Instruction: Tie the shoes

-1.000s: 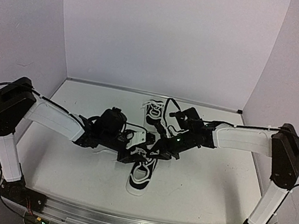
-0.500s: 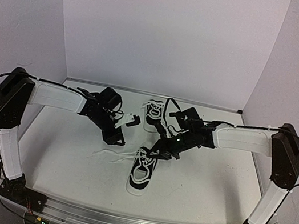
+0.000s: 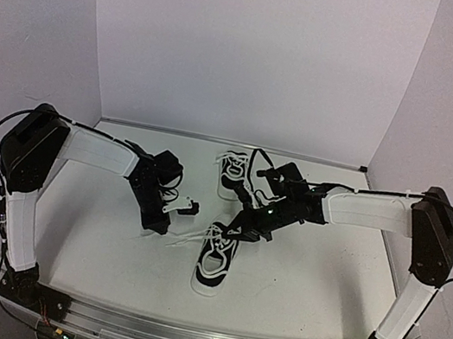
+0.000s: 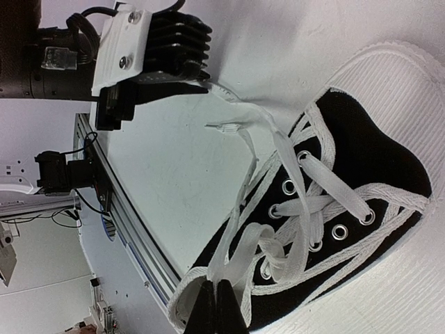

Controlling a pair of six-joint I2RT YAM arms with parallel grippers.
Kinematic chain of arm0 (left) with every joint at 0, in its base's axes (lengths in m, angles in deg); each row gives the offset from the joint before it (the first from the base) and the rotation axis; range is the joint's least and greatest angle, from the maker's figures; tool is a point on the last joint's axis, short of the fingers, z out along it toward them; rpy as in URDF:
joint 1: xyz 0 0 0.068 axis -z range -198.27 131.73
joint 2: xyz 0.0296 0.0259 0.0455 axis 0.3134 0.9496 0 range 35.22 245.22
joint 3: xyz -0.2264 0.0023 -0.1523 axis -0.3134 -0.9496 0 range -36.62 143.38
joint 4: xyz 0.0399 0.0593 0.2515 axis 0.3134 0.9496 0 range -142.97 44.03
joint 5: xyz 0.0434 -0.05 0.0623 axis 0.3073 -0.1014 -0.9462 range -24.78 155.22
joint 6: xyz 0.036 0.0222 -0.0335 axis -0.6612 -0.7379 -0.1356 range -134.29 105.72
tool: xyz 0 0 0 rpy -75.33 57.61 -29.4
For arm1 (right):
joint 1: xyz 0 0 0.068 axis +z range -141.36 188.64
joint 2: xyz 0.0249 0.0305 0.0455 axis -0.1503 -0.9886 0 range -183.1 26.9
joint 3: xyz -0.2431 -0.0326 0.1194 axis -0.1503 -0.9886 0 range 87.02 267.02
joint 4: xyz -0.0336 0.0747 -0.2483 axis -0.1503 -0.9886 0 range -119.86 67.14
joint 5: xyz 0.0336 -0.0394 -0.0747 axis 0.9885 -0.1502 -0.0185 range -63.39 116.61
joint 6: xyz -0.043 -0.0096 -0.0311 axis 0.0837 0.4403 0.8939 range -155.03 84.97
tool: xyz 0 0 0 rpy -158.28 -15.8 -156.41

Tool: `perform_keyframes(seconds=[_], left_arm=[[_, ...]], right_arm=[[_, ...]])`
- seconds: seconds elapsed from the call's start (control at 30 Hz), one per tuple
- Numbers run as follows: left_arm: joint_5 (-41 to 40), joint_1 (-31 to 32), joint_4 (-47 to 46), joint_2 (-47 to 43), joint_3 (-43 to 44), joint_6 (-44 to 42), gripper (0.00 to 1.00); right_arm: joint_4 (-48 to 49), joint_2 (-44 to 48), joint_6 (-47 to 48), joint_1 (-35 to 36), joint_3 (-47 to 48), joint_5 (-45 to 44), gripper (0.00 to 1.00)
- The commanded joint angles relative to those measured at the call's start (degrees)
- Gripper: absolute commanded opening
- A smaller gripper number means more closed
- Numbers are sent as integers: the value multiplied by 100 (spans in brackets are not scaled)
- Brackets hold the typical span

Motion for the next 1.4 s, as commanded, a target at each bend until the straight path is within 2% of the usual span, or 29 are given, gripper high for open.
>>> perform_keyframes(seconds=[0.0,0.13,0.27,0.43,0.67,0.83,1.0,1.13,1.23,1.37], left_arm=[[-56,34,-144,-555,-40,34,0],[-107,404,-551,-1493,-199,241,0],[-36,846,-581,-2329,-242,335,0],[297,1229,47,-2813,-101,462,0],[605,2124,877,-3063,88,547,0],[653,2696,1395,-2675,544,489,0],[1209,3156,578,-2093,840,113,0],[1727,3264,211,-1256,1411,-361,0],[1830,3238,351,-629,1815,-670,0],[1991,3182,382,-270,1895,-804,0]], right_arm=[[13,-35,62,24,151,-105,0],[13,-62,71,24,197,-128,0],[13,-100,71,24,238,-154,0],[22,-104,70,23,284,-248,0],[22,-148,78,-11,391,-290,0],[13,-100,108,-121,424,-288,0],[13,-173,182,-142,428,-171,0],[13,-152,288,-141,426,-92,0],[-2,-69,351,-147,427,-92,0],[-4,29,398,-191,355,-95,0]])
